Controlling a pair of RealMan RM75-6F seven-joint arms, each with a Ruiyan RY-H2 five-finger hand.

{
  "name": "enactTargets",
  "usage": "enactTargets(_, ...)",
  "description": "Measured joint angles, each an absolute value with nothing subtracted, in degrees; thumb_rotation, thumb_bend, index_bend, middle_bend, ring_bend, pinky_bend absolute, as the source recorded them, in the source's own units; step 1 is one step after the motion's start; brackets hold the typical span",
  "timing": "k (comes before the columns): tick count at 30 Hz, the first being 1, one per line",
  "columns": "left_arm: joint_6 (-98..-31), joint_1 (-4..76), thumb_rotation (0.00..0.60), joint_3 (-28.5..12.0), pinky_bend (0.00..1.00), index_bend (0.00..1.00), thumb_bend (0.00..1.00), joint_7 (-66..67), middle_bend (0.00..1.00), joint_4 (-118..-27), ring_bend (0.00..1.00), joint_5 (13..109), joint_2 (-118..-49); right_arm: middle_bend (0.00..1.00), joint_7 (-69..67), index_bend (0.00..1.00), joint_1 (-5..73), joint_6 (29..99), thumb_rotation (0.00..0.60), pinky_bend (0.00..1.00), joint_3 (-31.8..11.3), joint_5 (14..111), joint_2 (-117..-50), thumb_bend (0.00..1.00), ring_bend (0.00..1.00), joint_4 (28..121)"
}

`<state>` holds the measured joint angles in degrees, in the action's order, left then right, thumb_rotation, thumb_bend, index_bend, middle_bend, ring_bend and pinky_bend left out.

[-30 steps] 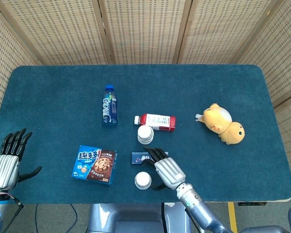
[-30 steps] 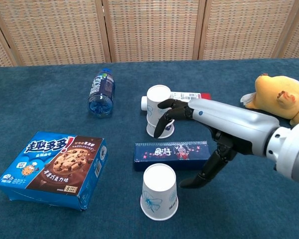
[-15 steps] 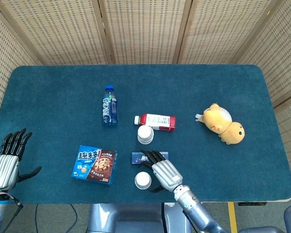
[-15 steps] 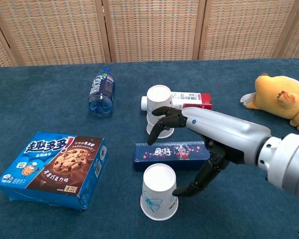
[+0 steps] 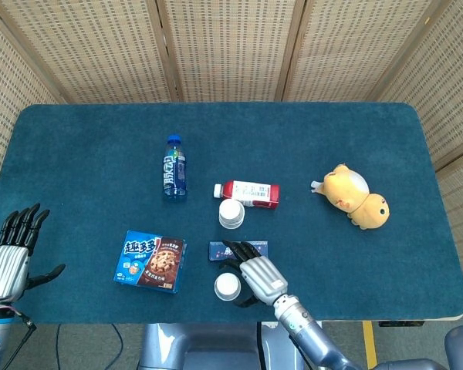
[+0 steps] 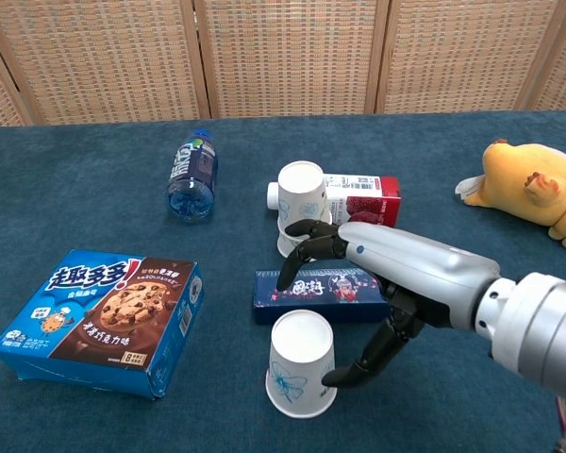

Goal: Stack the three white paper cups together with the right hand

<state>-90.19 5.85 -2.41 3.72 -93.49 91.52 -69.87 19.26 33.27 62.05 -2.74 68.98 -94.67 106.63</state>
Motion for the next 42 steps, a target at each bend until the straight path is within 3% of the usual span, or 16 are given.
enactTargets(10,-90.16,5.81,0.6,-2.34,0.0,0.02,0.11,4.02,0.0,-93.55,0.0,91.66,-69.9,0.02,17.49,0.35,32.97,60.6,0.6,0.0,-2.46,68.58,-96.1,0.22,0.0,103.54)
enactTargets(21,-90.4,5.75,0.6,-2.27,0.0,0.02,0.11,3.98,0.0,-93.72,0.0,92.09,-69.83,0.07,16.97,0.52,32.59,60.44,0.6,0.0,-2.96,68.68,-96.51,0.22,0.0,102.65)
enactTargets(31,-90.53,5.67,0.6,-2.27,0.0,0.02,0.11,3.84,0.0,-93.71,0.0,92.18,-69.8,0.08,17.74,0.54,32.45,60.68,0.6,0.0,-3.35,68.73,-96.1,0.22,0.0,103.61)
enactTargets(42,-90.67,5.62,0.6,-2.2,0.0,0.02,0.11,3.83,0.0,-93.78,0.0,92.46,-69.79,0.08,20.57,0.55,33.07,62.45,0.6,0.0,-6.99,67.71,-91.7,0.22,0.0,107.14)
